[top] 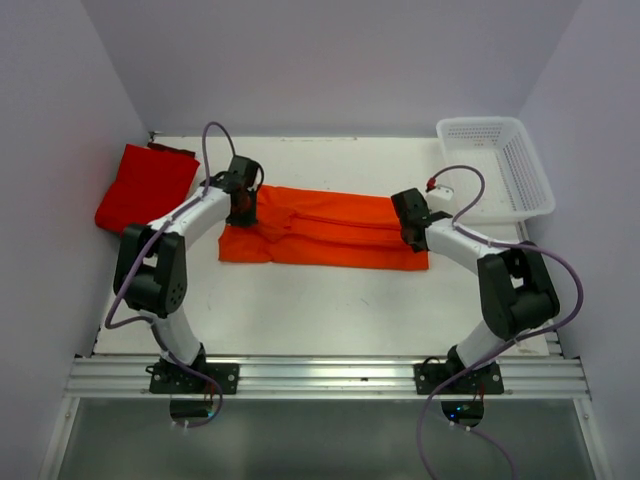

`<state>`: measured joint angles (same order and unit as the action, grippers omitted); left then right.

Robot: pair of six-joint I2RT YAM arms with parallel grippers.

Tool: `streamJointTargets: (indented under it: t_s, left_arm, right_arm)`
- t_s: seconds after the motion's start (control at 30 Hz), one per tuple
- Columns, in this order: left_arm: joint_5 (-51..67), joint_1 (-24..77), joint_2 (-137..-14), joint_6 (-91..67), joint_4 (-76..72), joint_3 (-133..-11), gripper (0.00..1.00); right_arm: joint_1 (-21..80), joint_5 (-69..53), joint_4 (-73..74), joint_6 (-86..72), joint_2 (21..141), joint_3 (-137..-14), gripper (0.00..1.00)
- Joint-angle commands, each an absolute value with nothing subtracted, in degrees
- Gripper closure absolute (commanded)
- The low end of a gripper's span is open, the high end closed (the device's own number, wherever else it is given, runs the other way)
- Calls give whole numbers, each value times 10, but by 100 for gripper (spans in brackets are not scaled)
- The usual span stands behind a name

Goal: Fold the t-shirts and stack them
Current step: Fold the tshirt

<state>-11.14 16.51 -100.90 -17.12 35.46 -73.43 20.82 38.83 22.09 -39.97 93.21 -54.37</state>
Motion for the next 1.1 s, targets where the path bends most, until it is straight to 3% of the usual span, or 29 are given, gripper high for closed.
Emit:
streamJointTargets:
  t_s: [0.0, 0.9, 0.93, 1.03, 1.07]
  left_arm:
    - [-116, 156, -1033, -157, 335, -765, 100]
    - [-80, 134, -1121, -147, 320, -856, 98]
    - [-80, 134, -1123, -147, 316, -856, 93]
    - [-94, 132, -1119, -153, 297, -845, 66]
    - [-98, 131, -1105, -160, 280, -838, 47]
  right_arm:
    - [202, 397, 194, -379, 936, -582, 100]
    - [185, 403, 197, -365, 1022, -652, 100]
    - [184, 403, 195, -365, 1023, -652, 100]
    - [183, 397, 178, -363, 1013, -643, 98]
    - [183, 382, 169, -355, 1003, -637, 95]
